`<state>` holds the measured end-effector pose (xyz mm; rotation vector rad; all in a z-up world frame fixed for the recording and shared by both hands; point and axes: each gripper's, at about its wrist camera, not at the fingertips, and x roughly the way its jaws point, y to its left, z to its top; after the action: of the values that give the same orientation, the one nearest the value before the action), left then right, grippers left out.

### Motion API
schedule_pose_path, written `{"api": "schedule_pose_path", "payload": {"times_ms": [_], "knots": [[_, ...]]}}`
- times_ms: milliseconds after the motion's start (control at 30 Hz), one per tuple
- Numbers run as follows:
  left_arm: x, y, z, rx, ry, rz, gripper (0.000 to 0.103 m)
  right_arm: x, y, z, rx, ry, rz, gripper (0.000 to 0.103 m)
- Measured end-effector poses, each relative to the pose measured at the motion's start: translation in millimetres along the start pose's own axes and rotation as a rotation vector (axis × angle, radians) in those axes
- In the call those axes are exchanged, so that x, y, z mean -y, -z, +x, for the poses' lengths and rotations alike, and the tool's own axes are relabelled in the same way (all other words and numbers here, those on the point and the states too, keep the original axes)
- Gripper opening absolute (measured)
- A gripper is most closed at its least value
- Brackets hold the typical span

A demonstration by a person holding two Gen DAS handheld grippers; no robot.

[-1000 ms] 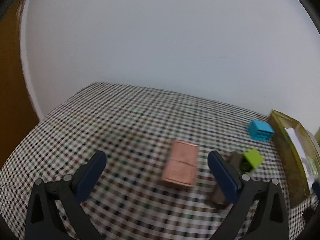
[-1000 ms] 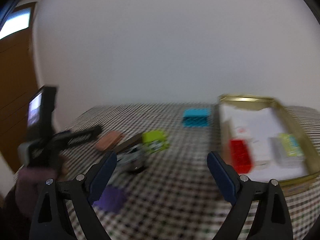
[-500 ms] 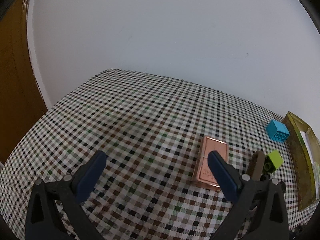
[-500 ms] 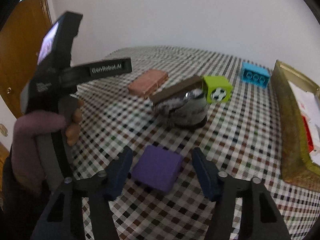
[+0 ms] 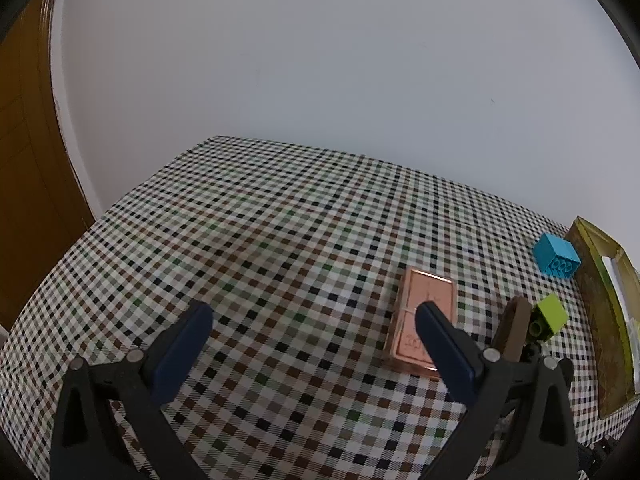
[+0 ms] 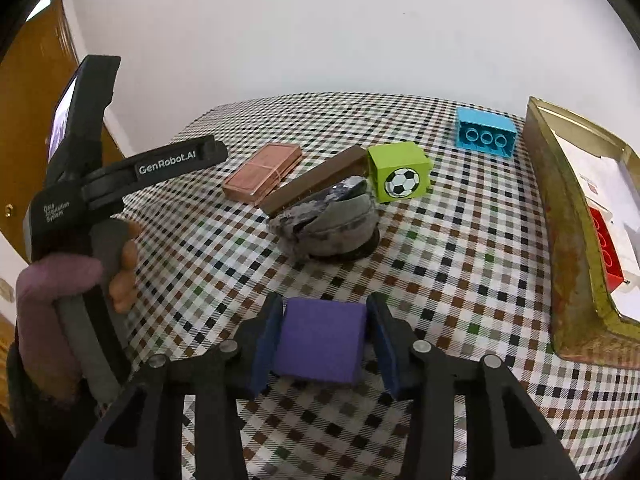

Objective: Organize rigid objects
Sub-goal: 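Grasp the purple block with the right gripper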

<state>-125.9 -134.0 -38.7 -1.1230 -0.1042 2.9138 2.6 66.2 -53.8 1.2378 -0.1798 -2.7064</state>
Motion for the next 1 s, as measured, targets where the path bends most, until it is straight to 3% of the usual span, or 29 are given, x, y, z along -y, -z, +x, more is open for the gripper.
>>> {"api": "schedule_pose_path", "payload": {"times_ms": [1000], "knots": [[-0.9, 0.8, -0.7, 0.0, -0.004, -0.003, 0.102, -4.3, -1.1, 0.1, -0.002, 0.003, -0.01, 0.047]]}}
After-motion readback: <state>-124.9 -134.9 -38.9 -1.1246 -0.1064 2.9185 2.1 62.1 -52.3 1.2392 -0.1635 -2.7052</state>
